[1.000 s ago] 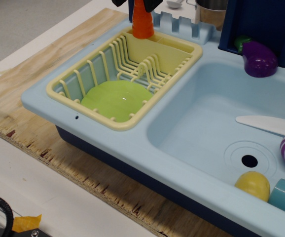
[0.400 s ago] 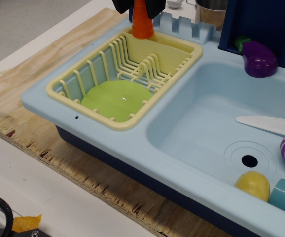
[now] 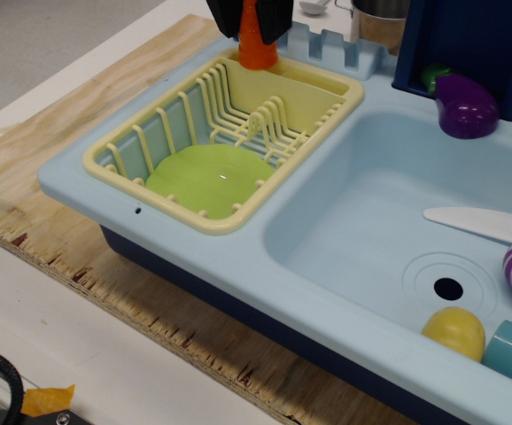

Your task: Put carrot on plate

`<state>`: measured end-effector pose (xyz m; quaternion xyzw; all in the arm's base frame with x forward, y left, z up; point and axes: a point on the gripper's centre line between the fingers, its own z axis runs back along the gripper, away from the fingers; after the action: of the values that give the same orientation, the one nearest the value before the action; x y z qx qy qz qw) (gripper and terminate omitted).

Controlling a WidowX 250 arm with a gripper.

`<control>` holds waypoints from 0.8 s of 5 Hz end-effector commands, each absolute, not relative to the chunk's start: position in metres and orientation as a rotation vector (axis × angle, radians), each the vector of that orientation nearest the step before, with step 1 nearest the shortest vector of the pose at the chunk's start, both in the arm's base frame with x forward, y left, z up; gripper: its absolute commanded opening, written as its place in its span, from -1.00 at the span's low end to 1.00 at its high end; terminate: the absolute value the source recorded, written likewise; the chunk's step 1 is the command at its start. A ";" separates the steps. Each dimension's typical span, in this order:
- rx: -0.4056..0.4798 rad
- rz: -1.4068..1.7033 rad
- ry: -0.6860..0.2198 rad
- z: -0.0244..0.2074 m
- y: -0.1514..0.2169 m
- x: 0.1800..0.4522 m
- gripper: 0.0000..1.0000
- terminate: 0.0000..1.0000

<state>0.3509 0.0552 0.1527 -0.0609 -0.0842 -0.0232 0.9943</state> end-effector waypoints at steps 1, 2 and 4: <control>-0.100 -0.011 -0.197 0.171 0.055 0.339 -1.00 -1.00; -0.086 0.044 -0.187 0.175 0.054 0.322 -1.00 -1.00; -0.046 0.148 -0.155 0.190 0.049 0.286 -1.00 -1.00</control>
<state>0.2751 0.0473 0.1722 -0.0232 -0.0489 0.0941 0.9941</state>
